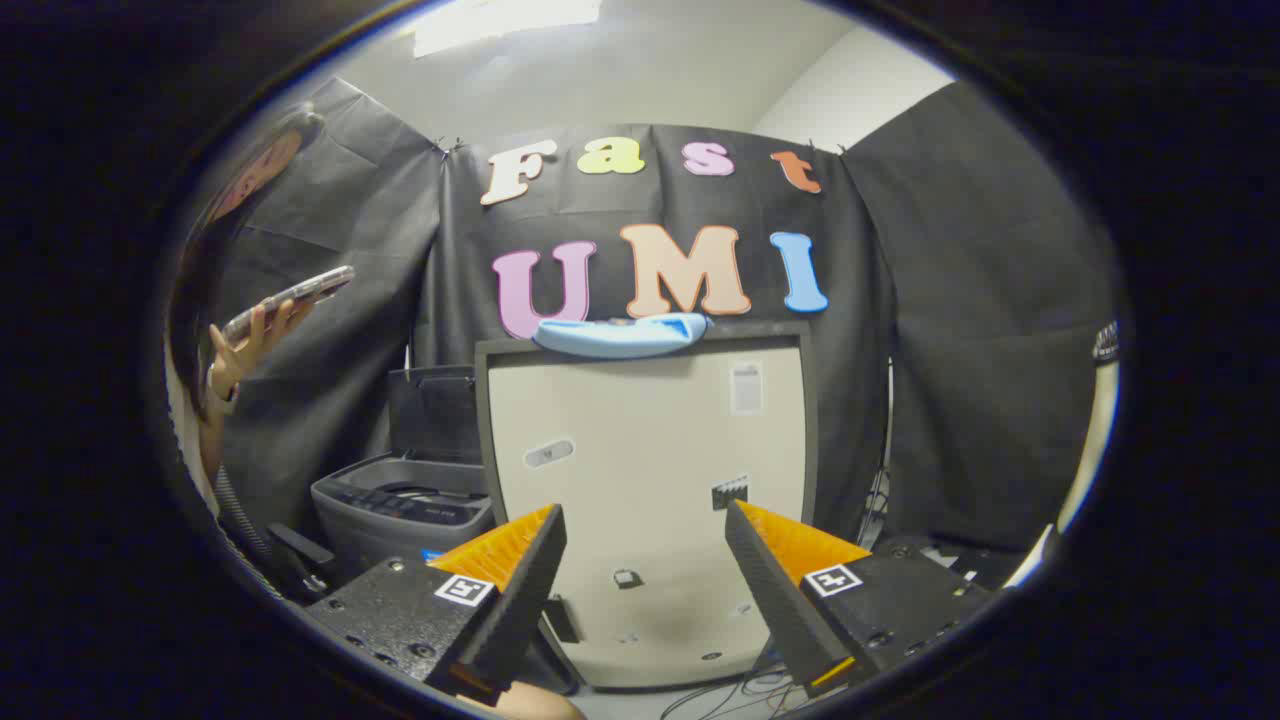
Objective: Put the clothes into the washing machine and then close the washing machine lid.
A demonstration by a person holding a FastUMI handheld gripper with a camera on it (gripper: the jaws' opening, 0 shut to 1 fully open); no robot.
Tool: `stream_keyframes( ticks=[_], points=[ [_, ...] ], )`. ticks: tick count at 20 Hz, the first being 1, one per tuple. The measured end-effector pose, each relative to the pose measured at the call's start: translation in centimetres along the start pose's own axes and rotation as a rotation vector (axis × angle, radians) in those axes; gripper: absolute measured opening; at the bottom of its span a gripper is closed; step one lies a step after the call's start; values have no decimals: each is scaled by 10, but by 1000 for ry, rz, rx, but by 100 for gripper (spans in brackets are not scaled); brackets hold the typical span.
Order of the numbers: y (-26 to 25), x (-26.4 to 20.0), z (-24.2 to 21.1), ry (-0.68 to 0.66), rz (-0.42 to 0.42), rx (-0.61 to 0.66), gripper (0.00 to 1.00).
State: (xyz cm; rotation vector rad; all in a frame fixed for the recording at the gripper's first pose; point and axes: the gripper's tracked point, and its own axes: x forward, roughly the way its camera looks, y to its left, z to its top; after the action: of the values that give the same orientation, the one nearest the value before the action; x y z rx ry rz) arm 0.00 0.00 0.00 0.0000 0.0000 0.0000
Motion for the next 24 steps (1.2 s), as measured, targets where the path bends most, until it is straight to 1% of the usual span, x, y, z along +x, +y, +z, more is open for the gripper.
stream_keyframes(
  ticks=[2,5,7,9,12,14,15,19,22,24],
  points=[
    [2,16,34,-48,0,-11,97],
    [1,44,91,-98,-20,-62,97],
    [4,72,128,-115,-24,-92,97],
    [9,101,158,-116,-22,-110,97],
    [17,145,180,-90,-22,-111,97],
    [18,177,179,-45,-34,-107,97],
    [15,191,174,-15,-55,-117,97],
    [3,244,141,113,-129,-126,97],
    [2,269,114,197,-142,-96,97],
    [0,276,92,268,-155,-72,97]
  ],
)
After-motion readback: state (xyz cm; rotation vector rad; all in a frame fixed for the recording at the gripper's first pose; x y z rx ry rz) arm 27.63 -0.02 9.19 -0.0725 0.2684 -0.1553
